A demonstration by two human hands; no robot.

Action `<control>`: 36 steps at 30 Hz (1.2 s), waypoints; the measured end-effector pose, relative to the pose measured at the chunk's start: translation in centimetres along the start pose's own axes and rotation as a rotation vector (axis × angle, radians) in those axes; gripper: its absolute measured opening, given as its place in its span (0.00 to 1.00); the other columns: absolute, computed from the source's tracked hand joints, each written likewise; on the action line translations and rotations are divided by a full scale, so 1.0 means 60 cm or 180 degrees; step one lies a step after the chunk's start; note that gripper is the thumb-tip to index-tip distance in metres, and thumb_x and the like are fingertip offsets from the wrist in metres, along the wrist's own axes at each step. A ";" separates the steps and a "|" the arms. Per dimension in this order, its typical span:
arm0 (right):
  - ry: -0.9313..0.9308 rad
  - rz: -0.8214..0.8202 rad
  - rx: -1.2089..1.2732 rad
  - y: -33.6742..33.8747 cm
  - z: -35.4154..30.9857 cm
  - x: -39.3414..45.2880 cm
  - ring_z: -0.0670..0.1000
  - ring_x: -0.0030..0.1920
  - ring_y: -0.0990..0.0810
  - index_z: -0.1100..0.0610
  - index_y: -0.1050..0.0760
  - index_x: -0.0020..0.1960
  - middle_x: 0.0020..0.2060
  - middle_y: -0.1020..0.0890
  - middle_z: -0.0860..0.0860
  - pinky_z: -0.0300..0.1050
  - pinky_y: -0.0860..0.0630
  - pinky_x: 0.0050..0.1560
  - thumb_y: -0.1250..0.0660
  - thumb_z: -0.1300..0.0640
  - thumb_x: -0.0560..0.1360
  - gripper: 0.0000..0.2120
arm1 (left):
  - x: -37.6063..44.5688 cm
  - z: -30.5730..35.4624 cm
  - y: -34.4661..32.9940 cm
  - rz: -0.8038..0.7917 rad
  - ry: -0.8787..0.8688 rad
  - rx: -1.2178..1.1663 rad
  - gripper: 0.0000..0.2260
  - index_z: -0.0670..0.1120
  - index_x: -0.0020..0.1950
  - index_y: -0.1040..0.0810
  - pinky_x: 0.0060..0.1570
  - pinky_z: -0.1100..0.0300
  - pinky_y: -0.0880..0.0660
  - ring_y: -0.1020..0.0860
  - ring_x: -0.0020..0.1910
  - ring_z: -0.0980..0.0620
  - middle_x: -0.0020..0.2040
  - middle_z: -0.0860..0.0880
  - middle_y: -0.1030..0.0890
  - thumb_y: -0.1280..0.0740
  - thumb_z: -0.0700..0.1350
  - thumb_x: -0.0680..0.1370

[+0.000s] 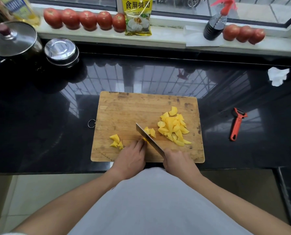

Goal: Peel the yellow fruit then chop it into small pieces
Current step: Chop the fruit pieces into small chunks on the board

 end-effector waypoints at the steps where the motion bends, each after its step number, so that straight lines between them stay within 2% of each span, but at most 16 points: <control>1: -0.0019 -0.0034 -0.0002 -0.001 0.001 0.002 0.57 0.42 0.24 0.54 0.29 0.57 0.40 0.24 0.52 0.50 0.27 0.40 0.43 0.58 0.83 0.06 | 0.001 0.000 0.000 0.0014 -0.0006 0.0007 0.20 0.38 0.63 0.22 0.38 0.50 0.20 0.21 0.48 0.42 0.56 0.40 0.21 0.35 0.45 0.73; 5: -0.0021 -0.0114 0.0038 -0.007 -0.011 0.018 0.57 0.44 0.23 0.55 0.30 0.54 0.39 0.26 0.52 0.52 0.24 0.42 0.42 0.59 0.82 0.03 | 0.003 0.001 -0.004 0.0046 -0.0058 0.0079 0.16 0.41 0.58 0.21 0.37 0.51 0.22 0.23 0.46 0.43 0.53 0.41 0.21 0.38 0.45 0.75; 8: 0.0032 0.0184 0.0174 0.010 -0.030 0.048 0.58 0.42 0.21 0.55 0.29 0.51 0.40 0.22 0.54 0.52 0.24 0.39 0.43 0.60 0.83 0.05 | 0.004 -0.004 -0.009 -0.0009 0.0035 0.0094 0.17 0.40 0.63 0.22 0.39 0.50 0.21 0.24 0.48 0.43 0.56 0.41 0.21 0.37 0.45 0.77; 11: 0.0045 0.0416 0.0395 0.022 -0.029 0.066 0.59 0.40 0.21 0.56 0.26 0.52 0.41 0.20 0.56 0.50 0.26 0.36 0.42 0.56 0.83 0.07 | 0.002 -0.002 -0.011 -0.0016 0.0057 0.0035 0.20 0.41 0.69 0.25 0.46 0.51 0.21 0.24 0.53 0.44 0.60 0.43 0.23 0.40 0.45 0.79; 13: -0.0008 0.0496 0.0624 0.027 -0.015 0.056 0.55 0.38 0.21 0.55 0.25 0.52 0.39 0.20 0.53 0.51 0.22 0.38 0.41 0.54 0.83 0.08 | -0.004 -0.004 0.009 0.0169 0.0175 -0.0253 0.19 0.42 0.68 0.25 0.47 0.52 0.21 0.23 0.53 0.45 0.60 0.44 0.22 0.40 0.44 0.79; 15: -0.0120 0.0588 0.0799 0.026 0.009 0.039 0.50 0.37 0.21 0.53 0.23 0.53 0.39 0.20 0.50 0.47 0.20 0.39 0.40 0.54 0.83 0.07 | -0.007 -0.022 0.034 0.0391 0.0434 -0.0746 0.15 0.44 0.66 0.25 0.44 0.52 0.20 0.21 0.52 0.46 0.60 0.46 0.23 0.38 0.42 0.80; 17: -0.0233 0.0658 0.0844 0.025 0.032 0.023 0.47 0.38 0.22 0.53 0.22 0.56 0.41 0.20 0.48 0.40 0.24 0.38 0.38 0.54 0.83 0.08 | 0.007 -0.036 0.052 0.0443 0.0517 -0.0922 0.14 0.44 0.66 0.25 0.42 0.49 0.21 0.21 0.51 0.44 0.61 0.46 0.22 0.36 0.39 0.81; 19: -0.0332 0.0683 0.0882 0.024 0.048 0.017 0.46 0.39 0.22 0.53 0.22 0.58 0.42 0.21 0.48 0.36 0.27 0.37 0.38 0.53 0.84 0.08 | 0.037 -0.044 0.065 0.0329 0.0442 -0.0676 0.12 0.45 0.65 0.23 0.39 0.49 0.23 0.21 0.50 0.43 0.59 0.46 0.22 0.37 0.38 0.81; 22: -0.0327 0.0738 0.0875 0.029 0.052 0.016 0.47 0.38 0.22 0.53 0.22 0.56 0.41 0.21 0.49 0.37 0.26 0.35 0.38 0.53 0.84 0.08 | 0.069 -0.040 0.067 -0.0201 0.0362 -0.0082 0.09 0.43 0.60 0.22 0.38 0.51 0.33 0.21 0.51 0.41 0.54 0.44 0.23 0.39 0.40 0.83; 26: -0.0187 0.0800 0.0903 0.037 0.039 0.017 0.51 0.38 0.21 0.54 0.22 0.53 0.38 0.20 0.50 0.49 0.19 0.40 0.38 0.53 0.83 0.08 | 0.060 -0.037 0.047 -0.0641 0.0655 -0.0086 0.09 0.43 0.59 0.23 0.40 0.50 0.31 0.19 0.52 0.39 0.55 0.42 0.20 0.40 0.39 0.82; 28: -0.0106 0.0779 0.0895 0.040 0.026 0.018 0.51 0.38 0.21 0.54 0.22 0.52 0.38 0.20 0.50 0.51 0.19 0.40 0.38 0.53 0.83 0.08 | 0.053 -0.038 0.035 -0.0682 0.0951 -0.0403 0.10 0.43 0.59 0.23 0.42 0.49 0.29 0.18 0.53 0.38 0.55 0.41 0.18 0.40 0.39 0.81; 31: -0.0045 0.0690 0.0942 0.034 0.016 0.019 0.51 0.40 0.21 0.53 0.22 0.52 0.40 0.20 0.50 0.52 0.18 0.43 0.37 0.54 0.82 0.06 | 0.035 -0.062 0.005 -0.0784 0.1955 -0.1645 0.10 0.42 0.56 0.21 0.42 0.51 0.24 0.17 0.49 0.38 0.50 0.41 0.17 0.40 0.41 0.80; 34: -0.0063 0.0467 0.0712 0.015 0.016 0.015 0.54 0.41 0.21 0.54 0.23 0.53 0.41 0.20 0.52 0.54 0.19 0.43 0.40 0.54 0.82 0.08 | 0.017 -0.052 -0.037 -0.0877 0.2810 -0.3251 0.12 0.39 0.55 0.23 0.33 0.50 0.17 0.14 0.34 0.39 0.39 0.37 0.15 0.45 0.40 0.82; 36: -0.0005 0.0351 0.0507 0.007 0.013 0.011 0.56 0.41 0.21 0.54 0.23 0.54 0.42 0.20 0.54 0.54 0.20 0.43 0.42 0.54 0.82 0.09 | 0.012 -0.038 -0.049 -0.0777 0.3142 -0.3994 0.14 0.36 0.57 0.22 0.30 0.53 0.18 0.15 0.33 0.40 0.40 0.36 0.15 0.46 0.41 0.84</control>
Point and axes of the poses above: each hand's wrist, its own x-axis towards the middle knuckle, its own y-axis out of the back of the hand, z = x × y, the point moved 10 cm from there along x, towards the middle knuckle
